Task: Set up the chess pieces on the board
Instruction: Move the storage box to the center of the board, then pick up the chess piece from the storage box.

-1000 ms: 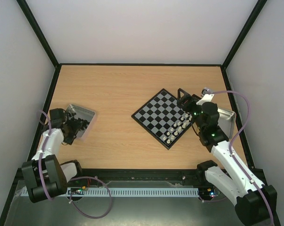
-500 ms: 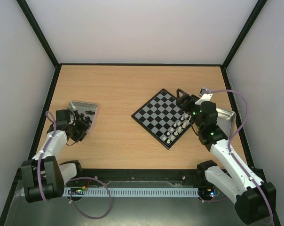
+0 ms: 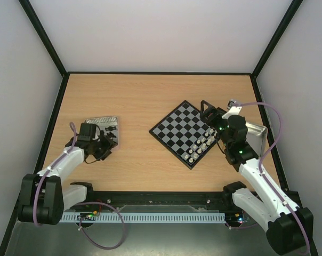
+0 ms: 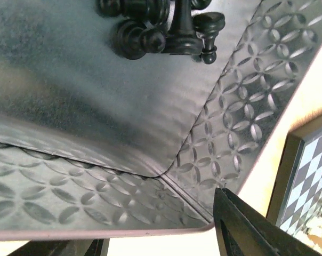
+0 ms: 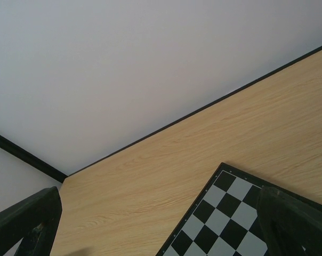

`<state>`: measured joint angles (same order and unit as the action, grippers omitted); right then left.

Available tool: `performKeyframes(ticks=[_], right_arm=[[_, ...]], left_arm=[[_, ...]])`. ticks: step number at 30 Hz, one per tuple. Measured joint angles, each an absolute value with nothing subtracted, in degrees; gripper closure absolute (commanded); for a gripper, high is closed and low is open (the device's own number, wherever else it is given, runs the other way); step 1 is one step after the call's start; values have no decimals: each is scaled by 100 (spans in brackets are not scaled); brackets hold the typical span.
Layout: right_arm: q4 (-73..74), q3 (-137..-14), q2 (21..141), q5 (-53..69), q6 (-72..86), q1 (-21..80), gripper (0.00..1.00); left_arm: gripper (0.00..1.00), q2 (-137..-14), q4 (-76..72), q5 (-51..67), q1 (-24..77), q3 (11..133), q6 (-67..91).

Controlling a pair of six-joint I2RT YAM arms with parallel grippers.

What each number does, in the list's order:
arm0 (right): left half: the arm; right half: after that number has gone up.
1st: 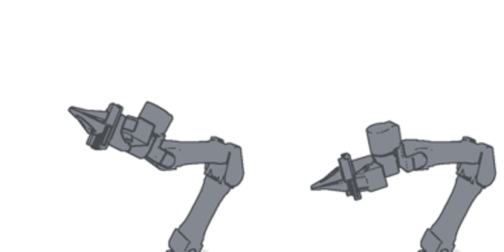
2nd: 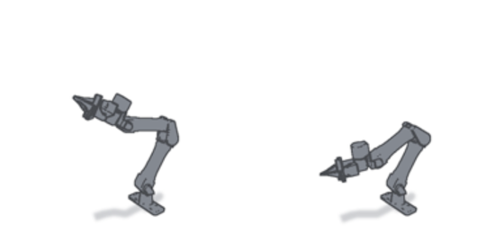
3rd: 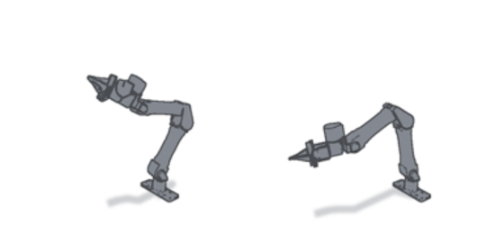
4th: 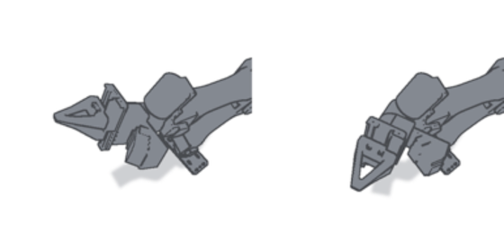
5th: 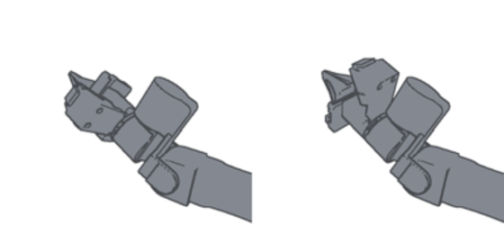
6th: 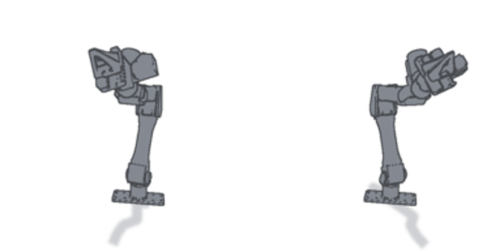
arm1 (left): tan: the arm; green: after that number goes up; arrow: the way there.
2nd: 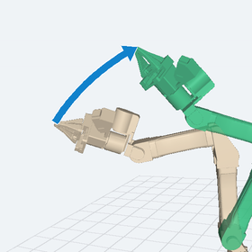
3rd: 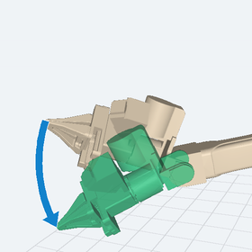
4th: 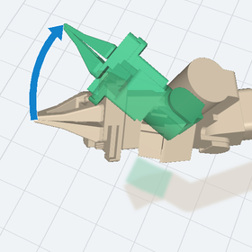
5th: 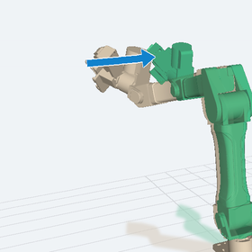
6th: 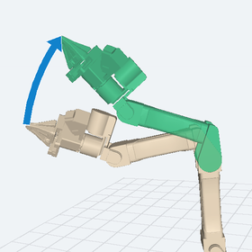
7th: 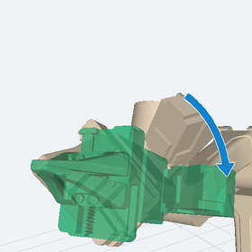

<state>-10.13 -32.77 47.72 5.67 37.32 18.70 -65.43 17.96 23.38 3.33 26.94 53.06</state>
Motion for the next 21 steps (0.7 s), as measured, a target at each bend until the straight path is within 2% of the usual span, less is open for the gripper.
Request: performKeyframes(ticks=[3,9,15,21], right_arm=[[-1011,-3269,4729,567,3758,1870,1],[-1013,-3269,4694,572,3804,1870,1],[-1015,-3267,4742,644,3887,1870,0],[-1015,-3258,4866,729,3907,1870,1]], left_arm=[[37,-6517,1892,2196,532,2731,5343],[33,-6346,2687,1369,552,3527,5039],[42,-6602,2956,322,550,4718,4469],[46,-7395,2993,-311,517,4960,4104]])
